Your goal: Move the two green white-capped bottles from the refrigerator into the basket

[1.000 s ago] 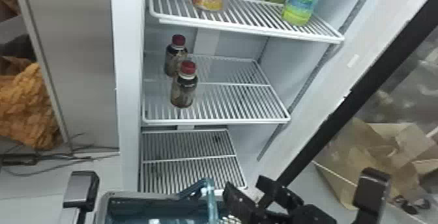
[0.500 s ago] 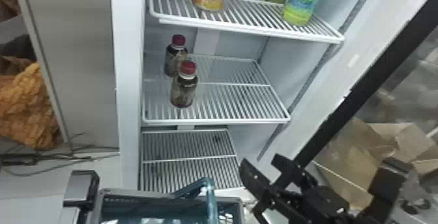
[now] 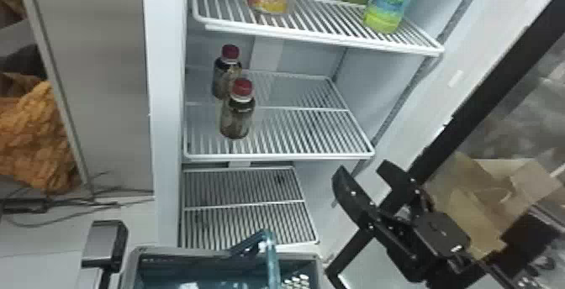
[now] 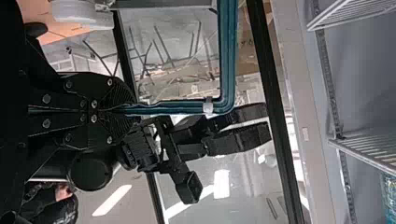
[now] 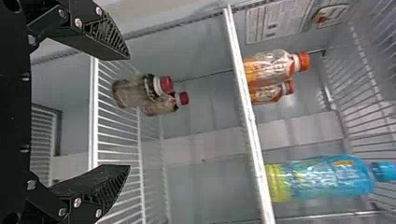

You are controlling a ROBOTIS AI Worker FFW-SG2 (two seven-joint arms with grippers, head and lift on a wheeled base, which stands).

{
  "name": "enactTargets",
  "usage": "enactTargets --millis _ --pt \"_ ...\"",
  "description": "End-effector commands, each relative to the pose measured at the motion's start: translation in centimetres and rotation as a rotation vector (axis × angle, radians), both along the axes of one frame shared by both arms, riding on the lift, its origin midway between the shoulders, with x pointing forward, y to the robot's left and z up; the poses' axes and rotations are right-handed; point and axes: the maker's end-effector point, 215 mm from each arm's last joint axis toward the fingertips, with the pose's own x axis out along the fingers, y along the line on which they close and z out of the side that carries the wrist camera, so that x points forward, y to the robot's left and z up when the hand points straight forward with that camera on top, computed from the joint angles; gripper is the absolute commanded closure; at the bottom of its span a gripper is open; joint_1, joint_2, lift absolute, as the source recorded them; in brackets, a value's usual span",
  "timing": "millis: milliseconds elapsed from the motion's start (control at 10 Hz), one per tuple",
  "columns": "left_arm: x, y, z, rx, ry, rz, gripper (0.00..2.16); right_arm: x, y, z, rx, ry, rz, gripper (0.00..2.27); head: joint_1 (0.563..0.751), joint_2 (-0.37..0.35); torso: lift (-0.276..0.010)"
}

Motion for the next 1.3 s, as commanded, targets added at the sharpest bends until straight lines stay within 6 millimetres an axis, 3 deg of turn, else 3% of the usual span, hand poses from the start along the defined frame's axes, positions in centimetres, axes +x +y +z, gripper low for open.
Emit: enactTargets --millis 0,500,1200 --pt "0.0 0.0 0.0 0.0 0.0 0.0 1.13 0.4 -0.5 0.9 -0.022 -0.042 -0.027 0.24 0.695 -0.35 -0.263" --pt "-0.4 0.1 -0.5 0.005 0.015 0.003 1.13 1.7 -1.1 1.2 -0.017 -0.064 -0.118 0.28 0.695 -0.35 -0.263" --pt "-0.6 0.4 -0.5 0.004 0.021 0.01 1.13 1.8 -1.4 2.2 -0.033 -0.096 -0.15 0.28 0.695 -0.35 -0.263"
